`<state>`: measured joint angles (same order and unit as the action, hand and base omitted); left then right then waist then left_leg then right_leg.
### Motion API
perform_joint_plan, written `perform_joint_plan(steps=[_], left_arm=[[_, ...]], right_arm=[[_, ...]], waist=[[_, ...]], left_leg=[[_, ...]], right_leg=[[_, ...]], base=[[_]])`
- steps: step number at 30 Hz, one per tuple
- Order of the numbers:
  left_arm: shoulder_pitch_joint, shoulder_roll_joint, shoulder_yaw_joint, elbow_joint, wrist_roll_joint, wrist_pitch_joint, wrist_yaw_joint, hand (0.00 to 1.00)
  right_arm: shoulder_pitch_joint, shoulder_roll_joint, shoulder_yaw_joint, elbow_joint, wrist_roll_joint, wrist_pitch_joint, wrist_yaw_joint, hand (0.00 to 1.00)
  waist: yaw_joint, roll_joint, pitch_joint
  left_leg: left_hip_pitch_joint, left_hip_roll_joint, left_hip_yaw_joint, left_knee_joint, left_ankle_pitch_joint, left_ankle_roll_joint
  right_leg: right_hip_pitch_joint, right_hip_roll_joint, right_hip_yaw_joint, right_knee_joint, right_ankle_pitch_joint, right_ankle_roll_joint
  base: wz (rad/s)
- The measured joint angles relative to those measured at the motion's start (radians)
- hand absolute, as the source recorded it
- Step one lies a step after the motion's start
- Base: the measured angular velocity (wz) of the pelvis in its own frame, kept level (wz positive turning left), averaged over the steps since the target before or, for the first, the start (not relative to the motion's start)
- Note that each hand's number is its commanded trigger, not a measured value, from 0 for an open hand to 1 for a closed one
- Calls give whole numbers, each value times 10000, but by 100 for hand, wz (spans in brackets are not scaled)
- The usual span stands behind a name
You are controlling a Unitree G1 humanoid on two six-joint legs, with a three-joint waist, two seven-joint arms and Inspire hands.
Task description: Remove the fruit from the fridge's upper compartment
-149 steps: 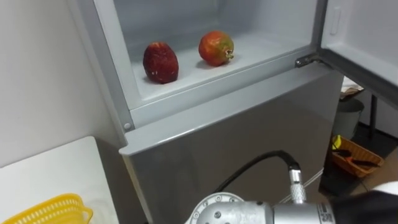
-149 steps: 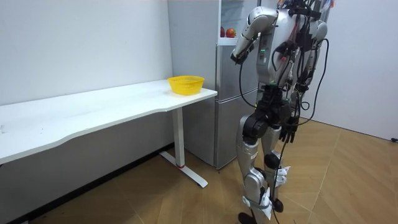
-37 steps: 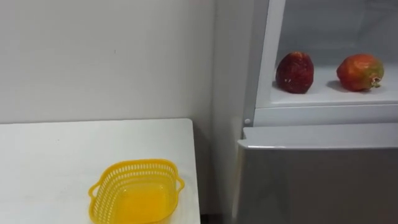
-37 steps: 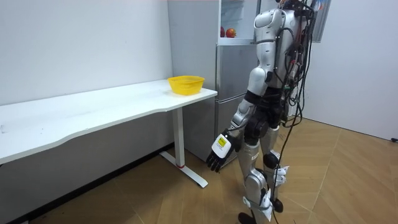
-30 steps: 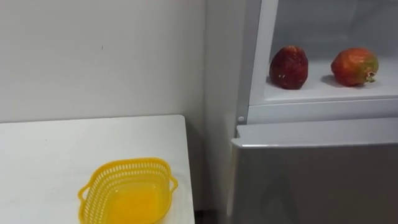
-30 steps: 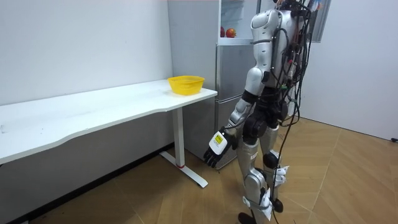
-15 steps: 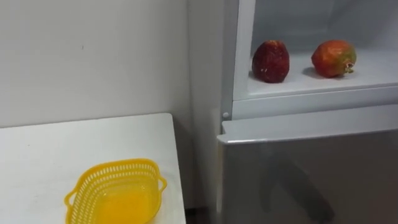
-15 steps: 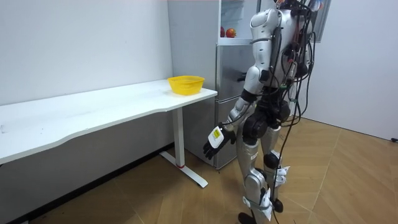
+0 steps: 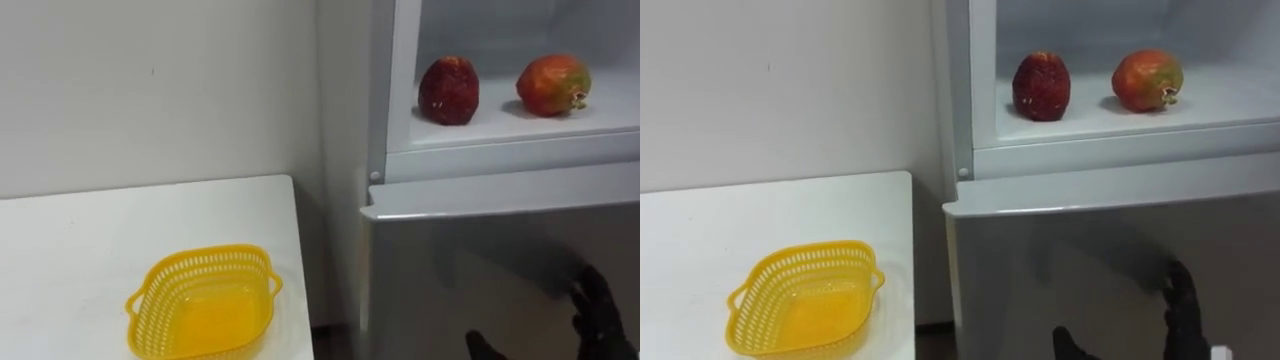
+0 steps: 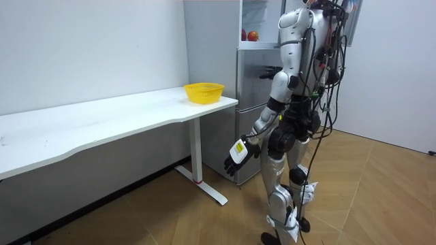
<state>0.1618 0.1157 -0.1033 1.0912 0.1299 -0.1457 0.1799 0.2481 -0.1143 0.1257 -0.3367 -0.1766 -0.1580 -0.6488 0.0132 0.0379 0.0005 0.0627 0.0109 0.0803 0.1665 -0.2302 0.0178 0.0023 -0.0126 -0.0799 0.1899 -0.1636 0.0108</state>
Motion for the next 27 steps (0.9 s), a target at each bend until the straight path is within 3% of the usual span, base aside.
perform_joint_plan(steps=[3, 5, 8, 10, 15, 21, 27], left_arm=[[8, 70, 2, 50, -45, 1, 38, 0], [14, 155, 5, 77, -57, 9, 60, 0], [-40, 198, 8, 82, -99, 9, 113, 0], [-40, 232, 6, 104, -95, 6, 138, 0], [-131, 325, 1, 350, -98, 68, 138, 0], [-171, 292, 17, 349, -85, 128, 95, 0], [-79, 332, 24, 328, -81, 144, 28, 0]], right_arm=[[-455, -113, 90, -355, -821, -64, -314, 0], [-725, -144, 106, -473, -1418, -133, -321, 0], [-1124, -193, 182, -989, -1974, -383, -283, 0], [-1397, -197, 245, -1169, -2227, -576, -282, 0], [-1816, -304, 523, -1271, -2524, -932, -241, 0], [-1893, -622, 470, -1269, -2424, -944, -240, 0], [-1973, -824, 181, -1227, -2317, -1130, -236, 0]], waist=[[6, -98, -13], [21, -253, -84], [217, -492, -30], [244, -589, -78], [238, -606, -33], [215, -535, 11], [189, -532, 0]], left_leg=[[4, 5, 1, -1, 4, -4], [44, 15, -2, 0, 14, -19], [187, 28, -9, -9, 19, -28], [200, 28, -10, -13, 18, -28], [338, 17, -34, -47, 17, -27], [330, 22, -111, -87, 16, -29], [270, 25, -317, -86, 20, -35]], right_leg=[[-6, 2, -2, 0, 0, 0], [-1, 13, -3, -2, 1, -2], [169, 24, -20, -51, 5, -9], [196, 21, -29, -52, 5, -9], [386, 9, -49, -62, 6, -8], [383, 15, -110, -47, 17, -23], [397, 13, -327, -67, 18, -25]], base=[[0], [0], [0], [0], [0], [2], [9]])
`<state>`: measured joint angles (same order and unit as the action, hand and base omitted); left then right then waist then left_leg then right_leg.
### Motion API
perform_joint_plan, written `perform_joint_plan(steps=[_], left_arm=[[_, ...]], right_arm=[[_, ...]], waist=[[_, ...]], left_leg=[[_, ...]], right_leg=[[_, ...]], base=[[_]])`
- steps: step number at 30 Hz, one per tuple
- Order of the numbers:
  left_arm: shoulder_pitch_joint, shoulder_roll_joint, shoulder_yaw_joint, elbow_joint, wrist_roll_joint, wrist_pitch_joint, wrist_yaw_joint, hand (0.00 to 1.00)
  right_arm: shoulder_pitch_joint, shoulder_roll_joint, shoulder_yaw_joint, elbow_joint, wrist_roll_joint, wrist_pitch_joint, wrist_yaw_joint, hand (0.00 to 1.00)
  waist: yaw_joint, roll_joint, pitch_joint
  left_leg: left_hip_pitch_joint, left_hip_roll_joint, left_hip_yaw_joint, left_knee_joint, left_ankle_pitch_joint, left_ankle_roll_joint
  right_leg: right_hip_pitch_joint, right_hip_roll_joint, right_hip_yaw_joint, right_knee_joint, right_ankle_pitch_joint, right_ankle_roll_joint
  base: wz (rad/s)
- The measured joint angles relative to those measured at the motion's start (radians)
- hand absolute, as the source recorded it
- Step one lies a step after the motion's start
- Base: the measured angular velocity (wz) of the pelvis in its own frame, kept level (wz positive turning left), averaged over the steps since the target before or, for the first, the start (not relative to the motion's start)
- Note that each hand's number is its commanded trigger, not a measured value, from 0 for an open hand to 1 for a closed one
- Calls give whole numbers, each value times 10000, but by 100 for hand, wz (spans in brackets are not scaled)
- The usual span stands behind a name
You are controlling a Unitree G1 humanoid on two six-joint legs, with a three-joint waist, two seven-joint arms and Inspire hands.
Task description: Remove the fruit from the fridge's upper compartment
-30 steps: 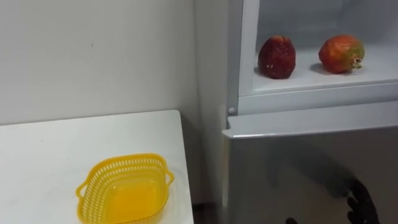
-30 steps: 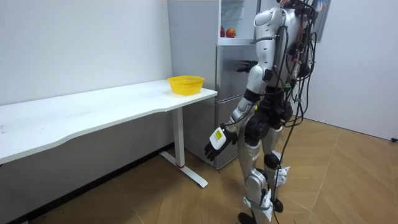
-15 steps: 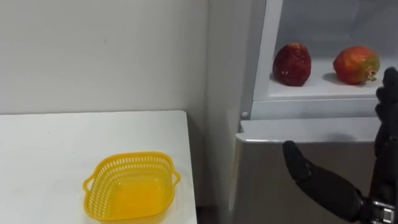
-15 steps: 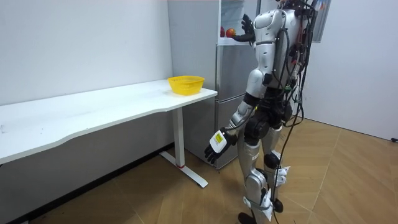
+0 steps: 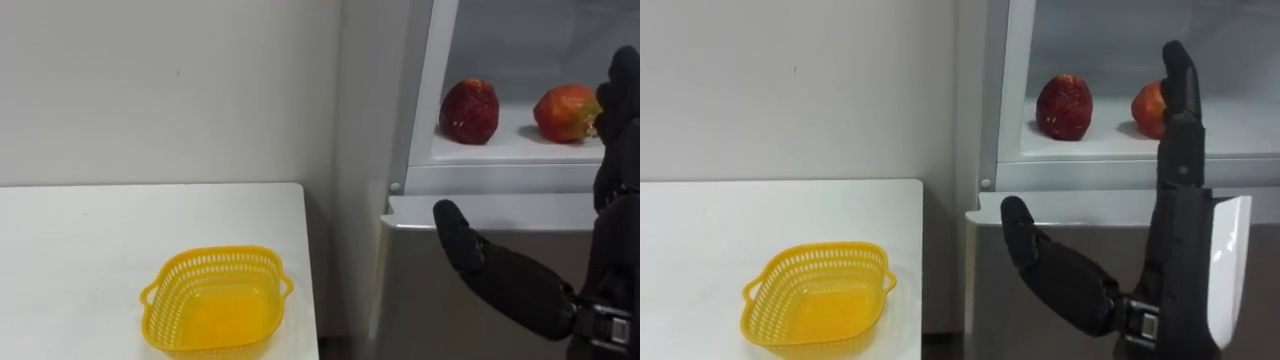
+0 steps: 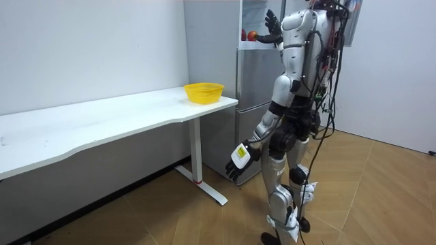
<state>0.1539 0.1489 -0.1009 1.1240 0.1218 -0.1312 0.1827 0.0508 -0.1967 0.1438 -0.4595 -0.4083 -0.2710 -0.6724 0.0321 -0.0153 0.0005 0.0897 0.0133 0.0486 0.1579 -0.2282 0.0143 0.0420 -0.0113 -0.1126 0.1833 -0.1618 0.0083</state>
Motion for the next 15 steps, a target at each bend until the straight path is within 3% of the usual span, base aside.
perform_joint_plan(steps=[4, 7, 9, 15], left_arm=[[123, 5, 196, -24, -6, -2, -73, 0], [123, 176, 306, -4, 9, 16, -201, 0], [149, 237, 418, 0, 14, 77, -209, 0], [136, 284, 585, -24, 104, 274, -404, 0]], right_arm=[[-659, -56, -956, 364, 220, 4, -10, 0], [-1096, -65, -1528, 699, 273, 19, -11, 0], [-1236, -155, -1802, 841, 274, 34, -56, 0], [-1711, -409, -1887, 1528, 584, 68, -15, 0]], waist=[[5, -91, 1], [-36, -292, -53], [8, -436, 0], [6, -590, 67]], left_leg=[[-37, -3, -82, 34, 3, 0], [-56, -16, -185, 59, 6, -4], [-44, -12, -248, 59, 8, -7], [60, -41, -384, 54, 8, -7]], right_leg=[[9, -22, -194, -14, 0, 0], [104, -29, -278, -196, 0, 0], [131, -29, -351, -193, 0, 0], [390, -60, -557, -340, 0, 0]], base=[[7], [10], [7], [7]])
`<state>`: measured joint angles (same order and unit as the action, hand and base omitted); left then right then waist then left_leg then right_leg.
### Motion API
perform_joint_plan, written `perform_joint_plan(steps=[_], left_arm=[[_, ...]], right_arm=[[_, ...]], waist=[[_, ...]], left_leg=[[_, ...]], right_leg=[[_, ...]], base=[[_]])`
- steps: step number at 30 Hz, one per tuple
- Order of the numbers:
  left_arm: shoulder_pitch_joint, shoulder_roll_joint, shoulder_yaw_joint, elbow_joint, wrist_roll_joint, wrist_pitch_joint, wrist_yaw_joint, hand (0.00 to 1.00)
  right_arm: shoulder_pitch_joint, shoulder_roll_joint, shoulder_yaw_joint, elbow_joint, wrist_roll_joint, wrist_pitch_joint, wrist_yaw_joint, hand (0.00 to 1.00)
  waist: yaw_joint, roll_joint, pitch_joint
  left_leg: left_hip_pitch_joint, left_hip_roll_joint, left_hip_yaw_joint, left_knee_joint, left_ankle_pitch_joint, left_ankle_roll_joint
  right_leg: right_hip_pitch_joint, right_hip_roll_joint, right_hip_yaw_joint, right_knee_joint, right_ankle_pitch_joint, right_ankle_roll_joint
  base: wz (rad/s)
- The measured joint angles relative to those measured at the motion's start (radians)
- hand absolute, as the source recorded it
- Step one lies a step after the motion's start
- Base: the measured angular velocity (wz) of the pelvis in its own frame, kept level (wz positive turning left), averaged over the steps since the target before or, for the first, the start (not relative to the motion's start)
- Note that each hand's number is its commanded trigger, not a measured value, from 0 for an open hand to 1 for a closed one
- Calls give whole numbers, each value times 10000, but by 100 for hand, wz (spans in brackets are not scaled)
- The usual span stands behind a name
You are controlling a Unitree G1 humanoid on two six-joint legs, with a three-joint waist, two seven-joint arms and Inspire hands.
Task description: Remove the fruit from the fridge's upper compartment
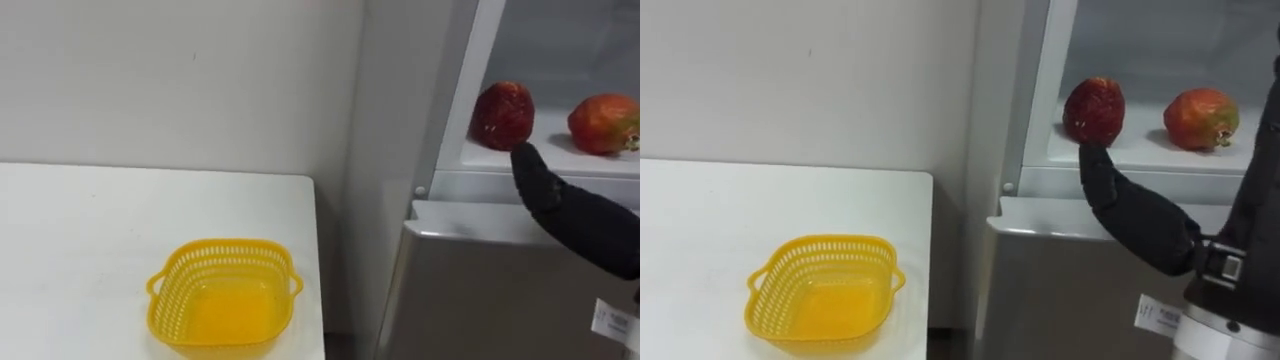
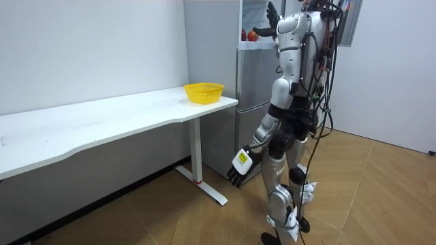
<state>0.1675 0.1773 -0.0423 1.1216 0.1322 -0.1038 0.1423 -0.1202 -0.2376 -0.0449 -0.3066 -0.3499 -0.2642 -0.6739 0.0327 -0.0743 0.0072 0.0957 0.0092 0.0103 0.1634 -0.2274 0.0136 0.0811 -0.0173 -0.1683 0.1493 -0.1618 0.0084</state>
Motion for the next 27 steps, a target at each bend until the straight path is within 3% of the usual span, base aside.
perform_joint_plan(steps=[10, 16, 18, 24, 27], left_arm=[[20, 3, 396, -56, 534, 199, -435, 0], [24, 24, 529, -117, 1395, 394, -448, 0], [66, -4, 589, -243, 1645, 570, -446, 0], [336, -4, 595, -775, 1775, 1008, -463, 0], [514, -8, 589, -1111, 1789, 1046, -482, 0]], right_arm=[[-443, -13, -316, 990, 109, 37, 238, 0], [-975, -290, -452, 1991, 86, 202, 416, 0], [-978, -538, -457, 2245, 144, 422, 586, 0], [-1260, -662, -457, 2593, 484, 928, 955, 0], [-1597, -708, -457, 2647, 616, 942, 990, 0]], waist=[[20, 31, 25], [149, -6, 3], [295, -63, -20], [495, -174, -25], [516, -174, -23]], left_leg=[[22, -6, -214, 16, 3, -5], [39, -2, -209, 25, 23, -32], [32, 4, -212, 22, 32, -44], [25, 1, -281, 26, 40, -50], [20, -1, -306, 46, 41, -50]], right_leg=[[106, -8, -151, 1, -1, 1], [94, -2, -122, 2, -1, 1], [95, 5, -120, 3, -1, 1], [153, 4, -126, 2, -1, 1], [173, -9, -192, 3, -1, 1]], base=[[6], [-1], [0], [3], [2]])
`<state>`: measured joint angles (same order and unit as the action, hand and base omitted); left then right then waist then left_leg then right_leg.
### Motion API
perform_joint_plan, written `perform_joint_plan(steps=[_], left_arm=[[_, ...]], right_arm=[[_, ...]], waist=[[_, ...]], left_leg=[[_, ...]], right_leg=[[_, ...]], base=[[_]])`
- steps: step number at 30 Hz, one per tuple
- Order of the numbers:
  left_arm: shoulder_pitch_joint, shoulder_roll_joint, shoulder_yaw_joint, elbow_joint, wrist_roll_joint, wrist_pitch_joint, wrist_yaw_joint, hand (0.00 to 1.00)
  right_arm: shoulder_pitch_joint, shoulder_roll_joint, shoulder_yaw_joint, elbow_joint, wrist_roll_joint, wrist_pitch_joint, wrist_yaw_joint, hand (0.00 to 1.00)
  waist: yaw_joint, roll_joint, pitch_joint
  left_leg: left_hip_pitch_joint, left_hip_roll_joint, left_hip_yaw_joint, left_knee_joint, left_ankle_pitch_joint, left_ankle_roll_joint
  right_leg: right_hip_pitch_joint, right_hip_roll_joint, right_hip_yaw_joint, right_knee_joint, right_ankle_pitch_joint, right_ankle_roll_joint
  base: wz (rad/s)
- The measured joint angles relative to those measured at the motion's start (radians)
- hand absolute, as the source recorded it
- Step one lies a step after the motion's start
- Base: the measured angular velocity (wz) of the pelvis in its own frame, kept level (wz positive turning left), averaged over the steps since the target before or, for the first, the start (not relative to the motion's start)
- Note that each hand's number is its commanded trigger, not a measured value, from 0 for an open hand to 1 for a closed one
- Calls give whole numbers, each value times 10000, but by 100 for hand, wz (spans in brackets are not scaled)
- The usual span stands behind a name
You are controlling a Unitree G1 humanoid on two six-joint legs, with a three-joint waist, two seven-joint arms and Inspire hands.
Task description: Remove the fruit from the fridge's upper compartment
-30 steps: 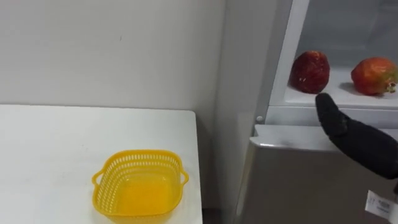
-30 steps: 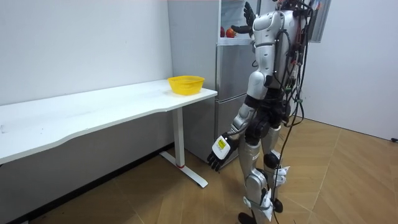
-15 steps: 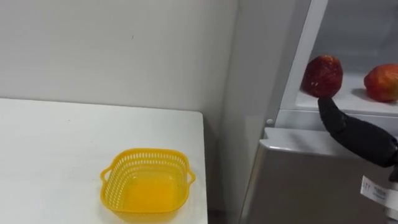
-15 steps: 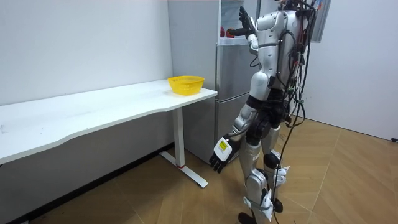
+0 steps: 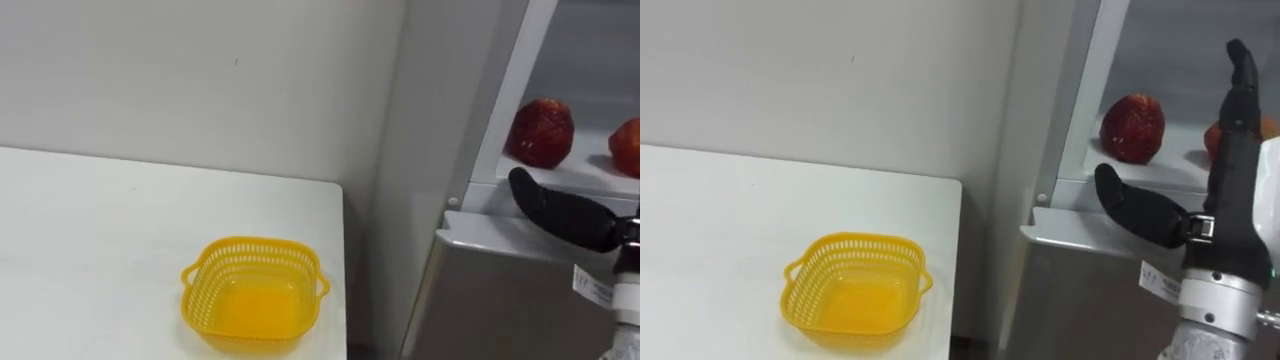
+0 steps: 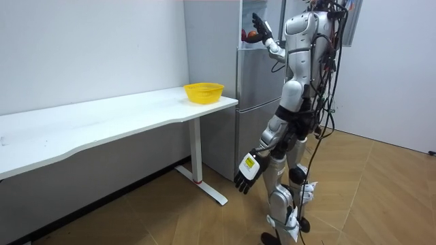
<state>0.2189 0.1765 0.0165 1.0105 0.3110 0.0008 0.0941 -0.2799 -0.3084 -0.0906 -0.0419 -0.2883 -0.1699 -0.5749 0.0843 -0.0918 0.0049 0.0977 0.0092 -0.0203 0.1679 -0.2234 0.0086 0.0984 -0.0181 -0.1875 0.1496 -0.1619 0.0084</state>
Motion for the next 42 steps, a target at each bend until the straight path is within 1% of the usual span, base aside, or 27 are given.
perform_joint_plan(steps=[2, 6, 11, 16, 18, 21, 25, 26, 30, 32, 33, 37, 40, 42], left_arm=[[90, 2, 2, 0, 2, -1, -4, 0], [89, 11, 2, 2, 9, -22, -5, 0], [139, 15, 9, 3, 59, -22, -6, 0], [240, 37, 15, 5, 67, -23, -89, 0], [279, 55, 14, 5, 70, -23, -158, 0], [292, 85, 7, 5, 70, -23, -204, 0], [329, 108, 18, 5, 72, -10, -346, 0], [352, 108, 25, 5, 73, -8, -382, 0], [403, 108, 125, -95, 148, 3, -545, 0], [381, 114, 171, -97, 164, 13, -597, 0], [379, 128, 186, -95, 224, 31, -631, 0], [391, 133, 193, -94, 556, 111, -729, 0], [302, 169, 196, -94, 557, 232, -858, 0], [295, 205, 193, -94, 564, 291, -892, 0]], right_arm=[[-278, -77, -4, 143, 49, -17, 0, 0], [-1031, -550, -95, 885, 158, -41, -27, 0], [-1150, -830, -94, 1044, 231, -69, -60, 0], [-1154, -873, -96, 1113, 223, -94, -59, 0], [-1362, -886, -96, 1558, 321, -217, -20, 0], [-1549, -949, -96, 1954, 546, -221, 126, 0], [-1580, -995, -96, 2021, 534, -224, 226, 0], [-1702, -995, -94, 2204, 509, -225, 251, 0], [-1800, -1186, -90, 2265, 522, -212, 486, 0], [-1811, -1382, -53, 2347, 661, -211, 593, 0], [-1817, -1466, -31, 2401, 893, -183, 738, 0], [-1817, -1486, -23, 2543, 1232, -22, 1298, 0], [-1824, -1586, -21, 2883, 1320, 99, 1749, 0], [-1979, -1632, -21, 3124, 1321, 196, 1959, 0]], waist=[[-27, -3, 1], [-25, -23, 12], [3, -59, 30], [29, -116, 25], [12, -143, 36], [17, -151, 44], [21, -150, 47], [28, -140, 54], [43, -116, 70], [90, -117, 70], [89, -121, 67], [79, -125, 64], [50, -174, 42], [49, -222, 21]], left_leg=[[4, -7, -114, 6, 4, 1], [-8, -17, -186, 31, 29, -10], [-9, -17, -259, 33, 53, -22], [-6, -19, -264, 35, 54, -22], [0, -27, -264, 40, 54, -21], [-14, -47, -269, 82, 54, -21], [-54, -64, -353, 144, 53, -21], [-49, -64, -361, 157, 53, -21], [-118, -63, -377, 172, 53, -22], [-138, -64, -390, 186, 52, -22], [-143, -64, -403, 202, 52, -22], [-161, -67, -429, 209, 52, -22], [-189, -73, -502, 209, 53, -22], [-190, -74, -539, 216, 53, -22]], right_leg=[[44, -8, -128, 0, 0, 0], [62, -14, -179, 3, 0, 0], [59, -30, -335, 6, 0, 0], [69, -31, -343, 14, 0, 0], [115, -41, -341, 17, 0, 0], [141, -61, -345, 15, -1, 0], [156, -68, -356, 16, -1, 0], [172, -66, -355, 15, -1, 0], [139, -63, -366, 15, -2, 0], [132, -63, -384, 17, -2, 0], [133, -63, -401, 17, -2, 0], [127, -69, -450, 17, -2, 0], [127, -75, -520, 20, -2, 0], [132, -75, -553, 23, -2, 0]], base=[[13], [6], [5], [0], [0], [0], [6], [3], [0], [0], [0], [1], [6], [0]])
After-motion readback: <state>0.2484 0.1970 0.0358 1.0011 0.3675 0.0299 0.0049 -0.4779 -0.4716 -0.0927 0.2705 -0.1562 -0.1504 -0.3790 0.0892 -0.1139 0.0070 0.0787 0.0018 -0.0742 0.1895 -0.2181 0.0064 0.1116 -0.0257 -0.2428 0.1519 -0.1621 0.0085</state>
